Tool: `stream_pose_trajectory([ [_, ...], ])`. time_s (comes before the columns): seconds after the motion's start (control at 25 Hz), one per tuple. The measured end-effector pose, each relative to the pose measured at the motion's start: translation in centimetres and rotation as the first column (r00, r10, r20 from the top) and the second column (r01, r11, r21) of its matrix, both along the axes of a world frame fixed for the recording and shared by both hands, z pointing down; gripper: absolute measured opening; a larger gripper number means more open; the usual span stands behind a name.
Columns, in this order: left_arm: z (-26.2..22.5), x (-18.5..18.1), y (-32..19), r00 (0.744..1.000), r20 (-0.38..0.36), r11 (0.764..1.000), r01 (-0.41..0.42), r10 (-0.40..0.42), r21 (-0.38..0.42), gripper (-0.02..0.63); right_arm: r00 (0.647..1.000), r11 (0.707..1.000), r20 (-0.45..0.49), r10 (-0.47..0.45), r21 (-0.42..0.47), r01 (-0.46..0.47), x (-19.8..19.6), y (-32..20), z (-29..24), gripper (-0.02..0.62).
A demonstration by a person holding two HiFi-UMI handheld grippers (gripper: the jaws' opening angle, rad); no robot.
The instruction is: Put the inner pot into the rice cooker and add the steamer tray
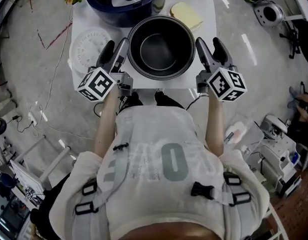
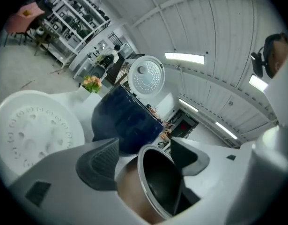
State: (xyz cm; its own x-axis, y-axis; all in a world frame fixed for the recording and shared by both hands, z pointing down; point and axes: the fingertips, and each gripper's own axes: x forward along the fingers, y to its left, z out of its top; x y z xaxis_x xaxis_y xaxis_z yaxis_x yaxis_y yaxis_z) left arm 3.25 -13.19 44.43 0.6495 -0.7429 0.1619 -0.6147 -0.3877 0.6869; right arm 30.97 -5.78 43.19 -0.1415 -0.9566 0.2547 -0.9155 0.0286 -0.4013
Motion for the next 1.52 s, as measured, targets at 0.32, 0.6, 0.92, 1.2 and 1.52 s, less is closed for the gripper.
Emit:
stream_pose_trajectory([
  [0.32, -4.6, -0.5, 0.7, 0.979, 0.165, 0.968, 0.077, -0.119, 0.241, 0.33, 0.994, 0.996, -0.106, -0.038, 0.082, 0.046, 1.5, 0.1, -2.4, 0.302],
  [0.6, -10.8, 0.2, 0.8, 0.941, 0.281, 0.887, 0.043, -0.19, 0.459, 0.33, 0.988, 0.973, -0.14, -0.061, 0.212, 0.09, 1.3, -0.9, -7.0, 0.302],
  [0.92, -3.8, -1.0, 1.8, 0.976, -0.159, 0.988, 0.154, -0.148, 0.024, 0.33, 0.95, 0.986, 0.289, -0.116, 0.152, 0.074, 0.8, -0.4, -3.0, 0.299],
  [1.2, 2.1, -1.2, 2.5, 0.904, -0.371, 0.962, 0.127, -0.213, -0.242, 0.328, 0.774, 0.997, 0.628, -0.079, 0.037, 0.072, -0.4, 0.0, 2.9, 0.291],
  [1.52, 4.7, -0.2, 3.7, 0.866, -0.439, 0.932, 0.077, -0.238, -0.355, 0.277, 0.621, 0.99, 0.782, -0.055, -0.038, 0.135, -2.6, 0.3, 5.7, 0.252],
])
